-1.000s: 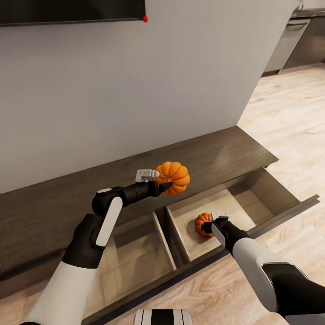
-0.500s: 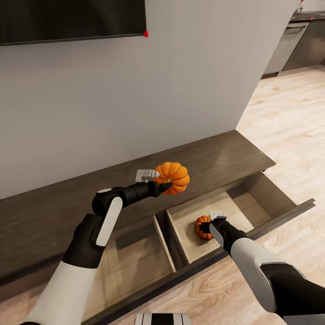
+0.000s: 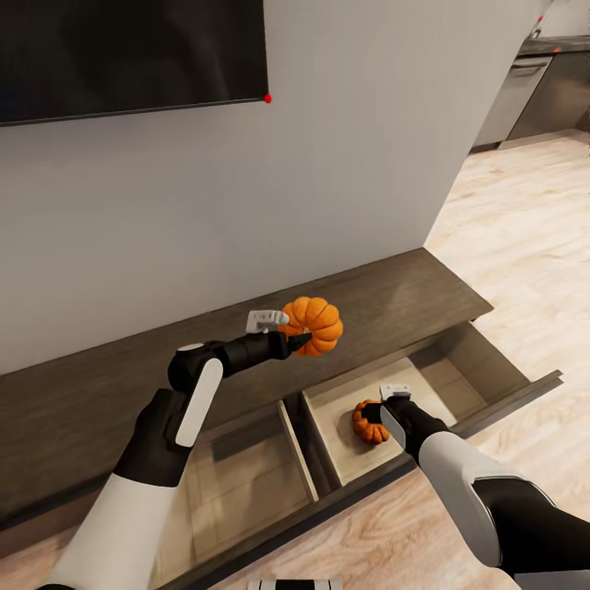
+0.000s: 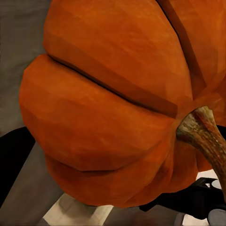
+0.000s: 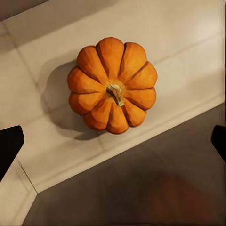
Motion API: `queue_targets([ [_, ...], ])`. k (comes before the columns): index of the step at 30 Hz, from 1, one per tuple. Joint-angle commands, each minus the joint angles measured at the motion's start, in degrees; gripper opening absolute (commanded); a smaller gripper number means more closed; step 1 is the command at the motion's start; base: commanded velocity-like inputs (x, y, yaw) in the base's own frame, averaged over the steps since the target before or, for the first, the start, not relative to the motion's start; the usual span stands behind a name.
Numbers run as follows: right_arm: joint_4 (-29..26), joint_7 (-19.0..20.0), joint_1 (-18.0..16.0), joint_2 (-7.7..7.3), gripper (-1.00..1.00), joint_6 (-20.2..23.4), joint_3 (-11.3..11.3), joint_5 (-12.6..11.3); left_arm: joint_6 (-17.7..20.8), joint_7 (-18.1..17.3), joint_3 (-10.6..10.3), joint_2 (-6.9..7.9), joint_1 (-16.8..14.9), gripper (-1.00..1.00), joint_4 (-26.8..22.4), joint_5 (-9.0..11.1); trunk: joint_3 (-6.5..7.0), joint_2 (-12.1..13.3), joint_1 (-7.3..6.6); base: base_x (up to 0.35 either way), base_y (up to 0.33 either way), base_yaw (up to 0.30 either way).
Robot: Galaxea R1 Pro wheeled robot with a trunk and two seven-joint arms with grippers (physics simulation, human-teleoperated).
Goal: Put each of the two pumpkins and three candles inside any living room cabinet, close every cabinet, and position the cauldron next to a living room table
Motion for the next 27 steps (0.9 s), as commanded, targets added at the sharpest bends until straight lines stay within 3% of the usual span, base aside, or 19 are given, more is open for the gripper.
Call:
queue_targets([
  [1, -0.1, -0.2, 0.0, 0.0, 1.0, 0.3, 0.2, -0.2, 0.3, -0.1, 0.1, -0.02, 0.0, -1.0, 0.4, -0.1, 0.24, 0.4, -0.23, 0.0, 0.0, 0.0],
  [9, -0.2, -0.1, 0.0, 0.06, 1.0, 0.3, 0.2, -0.3, 3.9, 0.3, 0.3, 0.38, -0.1, -1.0, 1.3, -0.2, 2.38, 3.6, -1.99, 0.0, 0.0, 0.0],
  [21, -0.3, -0.4, 0.0, 0.01, 1.0, 0.3, 0.1, -0.3, 5.3, 0.3, 0.4, 0.72, -0.1, -1.0, 4.6, -0.3, 5.6, 8.4, -4.62, 0.0, 0.0, 0.0],
  [26, -0.4, -0.4, 0.0, 0.0, 1.0, 0.4, 0.1, -0.4, 5.3, 0.3, 0.4, 2.0, -0.1, -1.0, 5.9, -0.4, 6.94, 10.4, -5.72, 0.0, 0.0, 0.0],
  [27, -0.5, -0.5, 0.0, 0.0, 1.0, 0.4, 0.1, -0.4, 5.2, 0.2, 0.4, 3.45, -0.1, -1.0, 6.0, -0.4, 7.21, 10.8, -5.94, 0.0, 0.0, 0.0],
])
